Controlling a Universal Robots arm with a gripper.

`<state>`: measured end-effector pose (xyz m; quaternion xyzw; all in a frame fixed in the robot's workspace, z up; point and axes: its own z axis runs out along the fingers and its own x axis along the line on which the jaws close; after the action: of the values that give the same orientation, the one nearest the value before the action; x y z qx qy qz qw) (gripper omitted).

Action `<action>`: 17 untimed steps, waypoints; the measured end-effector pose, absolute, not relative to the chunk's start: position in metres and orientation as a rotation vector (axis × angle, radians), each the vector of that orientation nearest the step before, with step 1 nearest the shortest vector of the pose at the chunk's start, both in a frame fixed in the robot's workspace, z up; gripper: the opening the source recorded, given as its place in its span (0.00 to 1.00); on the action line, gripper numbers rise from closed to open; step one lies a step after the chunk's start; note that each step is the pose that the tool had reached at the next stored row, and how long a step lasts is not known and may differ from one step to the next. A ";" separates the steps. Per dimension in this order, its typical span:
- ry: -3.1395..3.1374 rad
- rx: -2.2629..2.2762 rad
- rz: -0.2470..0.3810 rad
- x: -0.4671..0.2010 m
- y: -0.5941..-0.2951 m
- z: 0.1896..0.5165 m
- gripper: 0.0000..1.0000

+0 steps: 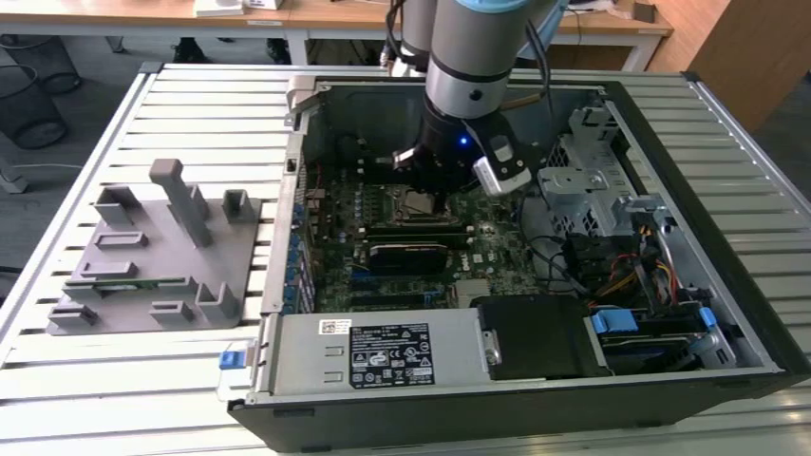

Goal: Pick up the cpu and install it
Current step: 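Install the second cpu locking lever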

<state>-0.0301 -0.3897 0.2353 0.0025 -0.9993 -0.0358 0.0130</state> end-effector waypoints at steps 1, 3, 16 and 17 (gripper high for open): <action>-3.112 0.008 -0.112 -0.030 -0.391 0.235 0.11; -3.109 0.007 -0.112 -0.033 -0.392 0.234 0.11; -3.097 0.007 -0.112 -0.045 -0.393 0.225 0.11; -3.097 0.007 -0.112 -0.047 -0.393 0.225 0.11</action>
<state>-0.0472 -0.3927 0.2250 0.0023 -0.9991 -0.0362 0.0212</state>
